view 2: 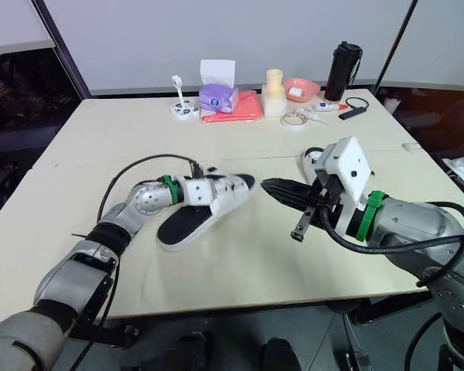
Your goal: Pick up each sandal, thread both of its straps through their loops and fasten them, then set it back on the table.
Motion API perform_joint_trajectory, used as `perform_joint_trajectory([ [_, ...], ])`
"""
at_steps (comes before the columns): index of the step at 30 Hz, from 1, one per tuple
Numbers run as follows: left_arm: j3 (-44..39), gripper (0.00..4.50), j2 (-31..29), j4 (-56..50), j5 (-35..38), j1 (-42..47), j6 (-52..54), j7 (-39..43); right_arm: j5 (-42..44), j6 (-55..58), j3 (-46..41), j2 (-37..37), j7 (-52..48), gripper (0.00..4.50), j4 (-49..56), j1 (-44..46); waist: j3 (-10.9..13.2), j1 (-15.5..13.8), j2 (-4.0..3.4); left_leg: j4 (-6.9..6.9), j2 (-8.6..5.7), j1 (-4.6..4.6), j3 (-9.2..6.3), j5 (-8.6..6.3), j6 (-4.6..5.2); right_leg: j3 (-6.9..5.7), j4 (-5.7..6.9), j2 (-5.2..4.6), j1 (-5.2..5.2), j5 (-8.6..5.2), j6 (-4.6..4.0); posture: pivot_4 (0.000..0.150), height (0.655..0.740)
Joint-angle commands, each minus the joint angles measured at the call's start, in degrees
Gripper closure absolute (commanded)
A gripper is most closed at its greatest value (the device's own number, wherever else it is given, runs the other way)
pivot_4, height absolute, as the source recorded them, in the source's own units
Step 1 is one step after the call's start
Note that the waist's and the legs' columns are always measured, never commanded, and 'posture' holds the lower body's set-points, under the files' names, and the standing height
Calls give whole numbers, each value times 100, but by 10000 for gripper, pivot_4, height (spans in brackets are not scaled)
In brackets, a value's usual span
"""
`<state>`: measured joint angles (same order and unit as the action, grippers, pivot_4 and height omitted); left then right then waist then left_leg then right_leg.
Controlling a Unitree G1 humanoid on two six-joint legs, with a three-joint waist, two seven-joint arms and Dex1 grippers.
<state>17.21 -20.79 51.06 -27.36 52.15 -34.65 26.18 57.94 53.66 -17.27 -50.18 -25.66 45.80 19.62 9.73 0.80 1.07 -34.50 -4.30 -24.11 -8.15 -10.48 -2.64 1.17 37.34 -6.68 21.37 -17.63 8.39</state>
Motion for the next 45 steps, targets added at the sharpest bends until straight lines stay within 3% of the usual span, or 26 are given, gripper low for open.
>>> perform_joint_trajectory([
  [1,174,44853,144,-582,-945,362,1685,-1194,-125,-242,57,-34,-65,45000,-7,73,1,0,-2,0,-3,-7,0,0,0,0,0,-1,5,0,0,1500,7344],
  [6,566,44853,800,-370,-1970,829,4031,-2619,-300,-381,236,-31,-134,45000,-52,93,11,-48,13,0,-20,-42,-6,-2,3,-2,-1,-8,27,-6,12,1500,7344],
  [10,714,44853,1288,249,-2057,1165,4944,-3161,-400,-446,314,-26,-170,45000,-49,67,19,-27,21,0,-22,-42,-6,-2,3,-2,1,-11,29,-7,13,1500,7344],
  [18,499,44853,1962,873,-1468,1584,5686,-3376,-518,-500,382,-13,-212,45000,-40,22,25,-30,24,2,-21,-43,-3,-2,2,-1,0,-12,34,-7,13,1500,7344],
  [27,550,44853,2080,1088,-1154,1513,5628,-3521,-580,-527,478,32,-168,45000,-6,-4,26,-58,24,1,-22,-43,-2,-3,1,0,0,-15,33,-7,13,1500,7344],
  [35,406,7396,1999,541,-776,1201,6042,-2758,-651,-555,521,74,-144,45000,9,-72,24,-111,22,1,-21,-42,-1,-2,1,1,2,-15,34,-6,12,1500,7344],
  [36,391,723,1965,386,-723,1153,6113,-2606,-656,-557,527,79,-140,45000,10,-73,24,-116,21,0,-21,-41,0,-2,1,1,3,-15,34,-6,12,1500,7344],
  [41,319,255,1550,-1381,-184,575,6491,-958,-702,-574,547,94,-162,45000,-2,-86,23,-117,19,-4,-20,-40,0,-3,0,3,4,-15,31,-6,11,1500,7344],
  [45,4,255,1142,-3042,655,-62,7119,511,-769,-606,609,115,-222,45000,-58,-46,21,-128,16,-7,-17,-40,0,-2,0,3,3,-15,30,-5,9,1500,7344],
])
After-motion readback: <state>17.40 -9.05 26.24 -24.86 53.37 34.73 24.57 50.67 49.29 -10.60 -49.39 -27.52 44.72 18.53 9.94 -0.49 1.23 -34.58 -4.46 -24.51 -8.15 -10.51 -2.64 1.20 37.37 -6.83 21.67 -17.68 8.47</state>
